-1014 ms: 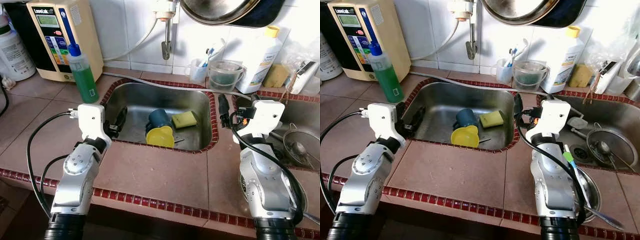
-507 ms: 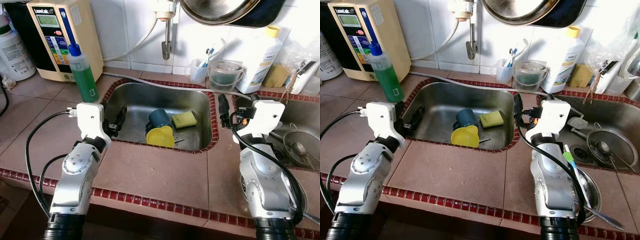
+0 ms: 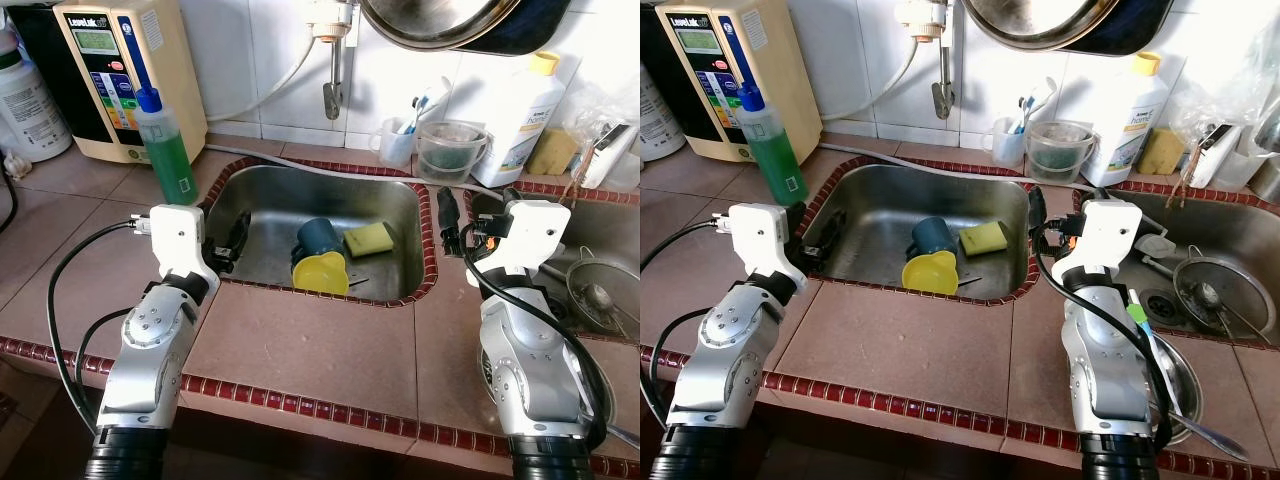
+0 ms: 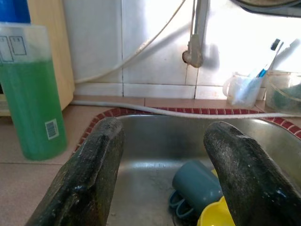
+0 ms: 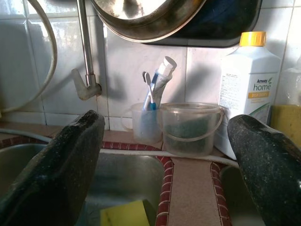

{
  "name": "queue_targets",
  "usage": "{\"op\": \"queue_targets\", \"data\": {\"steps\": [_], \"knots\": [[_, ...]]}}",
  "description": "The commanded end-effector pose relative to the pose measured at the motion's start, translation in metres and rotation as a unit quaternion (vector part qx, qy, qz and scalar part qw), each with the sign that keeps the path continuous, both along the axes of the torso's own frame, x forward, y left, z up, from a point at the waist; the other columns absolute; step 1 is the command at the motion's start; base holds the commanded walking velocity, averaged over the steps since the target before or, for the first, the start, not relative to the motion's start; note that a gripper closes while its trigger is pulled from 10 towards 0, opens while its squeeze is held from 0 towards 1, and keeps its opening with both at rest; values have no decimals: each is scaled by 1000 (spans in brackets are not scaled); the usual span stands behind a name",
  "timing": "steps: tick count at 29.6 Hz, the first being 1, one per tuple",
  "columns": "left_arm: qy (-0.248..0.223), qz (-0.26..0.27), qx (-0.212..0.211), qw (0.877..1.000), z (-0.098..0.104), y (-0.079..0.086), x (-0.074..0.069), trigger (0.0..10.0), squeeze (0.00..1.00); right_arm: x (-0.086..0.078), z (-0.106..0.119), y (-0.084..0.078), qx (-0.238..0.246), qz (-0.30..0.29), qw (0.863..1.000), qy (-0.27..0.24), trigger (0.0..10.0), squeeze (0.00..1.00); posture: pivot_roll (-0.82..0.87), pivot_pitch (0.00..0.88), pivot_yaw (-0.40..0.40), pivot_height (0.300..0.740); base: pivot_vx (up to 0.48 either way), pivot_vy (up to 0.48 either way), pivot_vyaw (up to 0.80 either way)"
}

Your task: Kitchen organization

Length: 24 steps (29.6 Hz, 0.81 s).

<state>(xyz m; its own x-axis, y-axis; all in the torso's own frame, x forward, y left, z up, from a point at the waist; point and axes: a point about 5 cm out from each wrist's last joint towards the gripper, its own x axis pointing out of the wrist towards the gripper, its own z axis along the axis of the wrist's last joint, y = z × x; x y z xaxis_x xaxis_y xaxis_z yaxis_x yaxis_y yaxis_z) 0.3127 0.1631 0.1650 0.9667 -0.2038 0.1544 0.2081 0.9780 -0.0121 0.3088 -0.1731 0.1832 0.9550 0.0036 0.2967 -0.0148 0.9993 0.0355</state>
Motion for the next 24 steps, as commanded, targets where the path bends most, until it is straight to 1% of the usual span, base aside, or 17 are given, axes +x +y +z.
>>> {"op": "queue_targets", "data": {"steps": [1,8,9,19,24], "knots": [[-5,2,1,1000,3,2,-1,10000,0,-1,2,-2,-2,-3,1000,-3,10000,0,-122,32,29,740,0,0,0],[-4,-2,0,1000,3,0,-2,10000,0,-2,1,-1,-2,-1,1000,-2,10000,0,-128,32,29,740,0,0,0],[-4,-3,1,1000,4,-1,-1,10000,0,-1,2,-1,-1,-2,1000,-3,10000,0,-126,44,29,740,0,0,0],[-3,0,3,1000,7,2,1,10000,0,-3,5,-5,2,-13,1000,-5,10000,0,-130,63,38,740,0,0,0],[-5,-4,6,1000,8,1,1,10000,0,-3,6,-5,1,-12,1000,-6,10000,0,-130,70,40,740,0,0,0]]}}
